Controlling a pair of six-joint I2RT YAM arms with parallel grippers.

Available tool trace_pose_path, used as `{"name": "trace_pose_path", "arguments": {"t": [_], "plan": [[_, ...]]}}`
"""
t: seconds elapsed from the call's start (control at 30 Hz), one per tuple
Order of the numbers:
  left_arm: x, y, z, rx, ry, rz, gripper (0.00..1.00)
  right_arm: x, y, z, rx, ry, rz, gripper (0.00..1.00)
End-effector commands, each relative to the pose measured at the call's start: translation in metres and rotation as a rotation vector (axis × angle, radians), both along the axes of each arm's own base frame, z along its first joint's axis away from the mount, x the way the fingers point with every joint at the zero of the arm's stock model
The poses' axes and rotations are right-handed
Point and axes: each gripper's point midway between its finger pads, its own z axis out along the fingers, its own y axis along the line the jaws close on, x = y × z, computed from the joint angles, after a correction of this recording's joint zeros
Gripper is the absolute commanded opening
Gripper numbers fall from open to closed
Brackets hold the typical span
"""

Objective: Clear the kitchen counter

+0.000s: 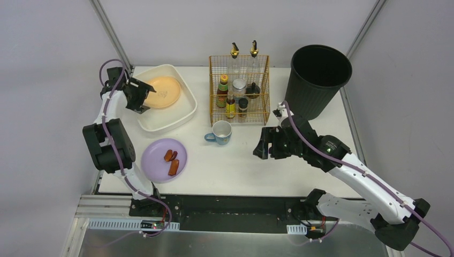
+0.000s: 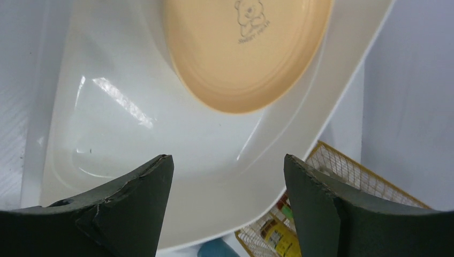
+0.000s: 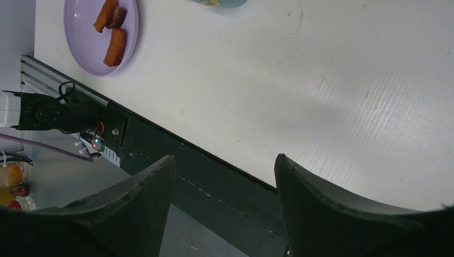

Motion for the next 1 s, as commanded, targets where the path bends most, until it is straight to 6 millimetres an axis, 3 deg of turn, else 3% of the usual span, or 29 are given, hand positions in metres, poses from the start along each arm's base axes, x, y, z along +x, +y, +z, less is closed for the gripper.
{"name": "trace_pose_path", "arguments": {"t": [0.0,0.13,0.33,0.53,0.77,0.97], "plan": [[-0.024,-0.015,0.039,0.006,-0.07,-0.089,0.77,-0.002,0.013,0.013,0.057,0.008,0.04,0.71],[-0.047,-0.021,0.062,0.047,-0.11,-0.116,0.78,-0.003,0.026,0.007,0.086,0.049,0.063,0.71],[-0.098,-0.027,0.076,0.13,-0.109,-0.129,0.78,-0.003,0.052,0.003,0.148,0.104,0.095,0.71],[-0.146,-0.035,0.066,0.166,-0.056,-0.146,0.78,-0.003,0.079,-0.005,0.177,0.131,0.117,0.71],[-0.179,-0.05,0.067,0.146,-0.065,-0.165,0.78,-0.004,0.123,-0.021,0.193,0.171,0.138,0.69],[-0.193,-0.064,0.076,0.127,-0.105,-0.217,0.78,-0.009,0.165,-0.04,0.186,0.197,0.137,0.68]]}}
